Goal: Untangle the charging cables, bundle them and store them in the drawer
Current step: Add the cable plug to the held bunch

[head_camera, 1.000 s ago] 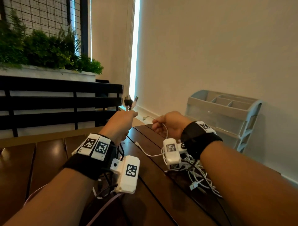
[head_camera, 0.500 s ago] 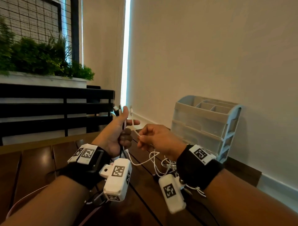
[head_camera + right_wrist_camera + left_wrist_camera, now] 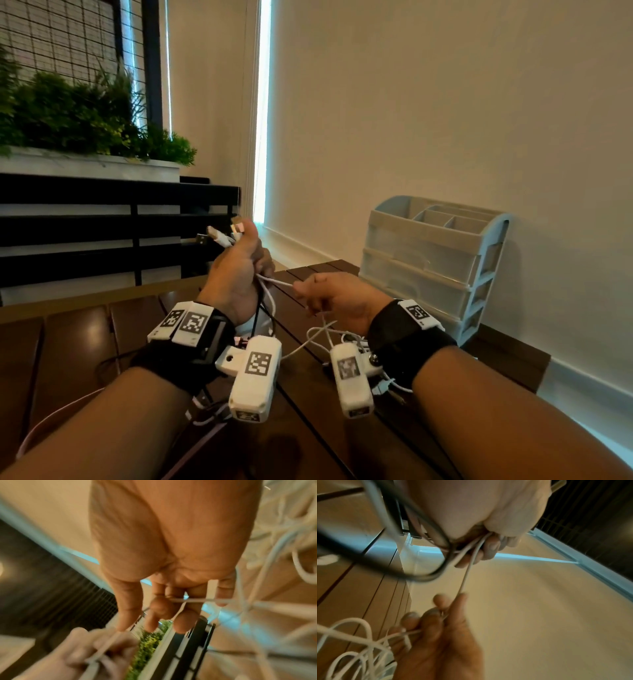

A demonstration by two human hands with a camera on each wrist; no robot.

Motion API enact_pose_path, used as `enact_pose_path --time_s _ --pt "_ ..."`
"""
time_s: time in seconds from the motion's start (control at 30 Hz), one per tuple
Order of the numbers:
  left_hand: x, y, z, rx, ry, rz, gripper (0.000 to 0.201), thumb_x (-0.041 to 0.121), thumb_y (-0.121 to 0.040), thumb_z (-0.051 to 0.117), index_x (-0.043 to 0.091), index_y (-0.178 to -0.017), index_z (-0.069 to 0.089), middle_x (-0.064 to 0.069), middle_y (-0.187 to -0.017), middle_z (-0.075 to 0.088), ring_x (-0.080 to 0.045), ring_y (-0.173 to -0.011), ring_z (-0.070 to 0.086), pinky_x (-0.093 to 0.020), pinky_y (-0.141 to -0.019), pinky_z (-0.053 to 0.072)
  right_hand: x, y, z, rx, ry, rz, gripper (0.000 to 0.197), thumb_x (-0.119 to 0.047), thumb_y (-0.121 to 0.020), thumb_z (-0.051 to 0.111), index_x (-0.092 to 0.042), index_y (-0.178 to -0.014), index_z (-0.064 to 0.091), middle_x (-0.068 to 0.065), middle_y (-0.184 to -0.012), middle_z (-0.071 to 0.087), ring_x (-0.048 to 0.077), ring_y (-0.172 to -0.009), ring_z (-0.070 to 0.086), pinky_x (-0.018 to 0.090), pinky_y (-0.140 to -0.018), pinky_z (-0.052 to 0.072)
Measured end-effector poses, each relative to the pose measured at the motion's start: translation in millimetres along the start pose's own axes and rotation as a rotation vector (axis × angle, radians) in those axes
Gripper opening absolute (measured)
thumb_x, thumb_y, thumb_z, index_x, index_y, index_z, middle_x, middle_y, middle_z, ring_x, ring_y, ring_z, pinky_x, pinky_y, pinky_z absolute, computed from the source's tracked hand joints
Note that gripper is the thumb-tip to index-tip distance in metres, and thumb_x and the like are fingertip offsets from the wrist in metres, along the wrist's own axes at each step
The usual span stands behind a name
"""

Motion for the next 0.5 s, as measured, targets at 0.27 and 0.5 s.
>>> enact_pose_path --time_s 0.27,0.5 --pt "19 -2 -16 0.120 -0.164 -0.016 0.054 0.054 -0.091 0.054 0.023 -0.051 0.032 0.007 -0.047 0.023 -0.008 -0.038 0.022 -0.020 -0.040 0.018 12 3 -21 0.013 0.386 -0.149 0.023 -0.034 -0.092 0.060 -0.022 -0.073 0.068 0.001 -0.066 0.054 0.007 -0.058 0.047 0.023 -0.061 0.041" --pt "5 1 -13 0.181 -0.491 -0.129 0.042 0.051 -0.090 0.049 0.021 -0.061 0.041 0.005 -0.051 0.029 -0.011 -0.041 0.023 -0.020 -0.040 0.019 -1 -7 -31 0.071 0.917 -0.219 0.028 -0.038 -0.090 0.062 -0.012 -0.082 0.065 0.003 -0.078 0.065 0.006 -0.064 0.053 0.027 -0.065 0.046"
Point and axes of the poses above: each hand's wrist, its own y-axis away from the middle knuckle, its own z-axis out of the palm, x = y × z, the point moved 1 cm from there along -y, towards the middle knuckle
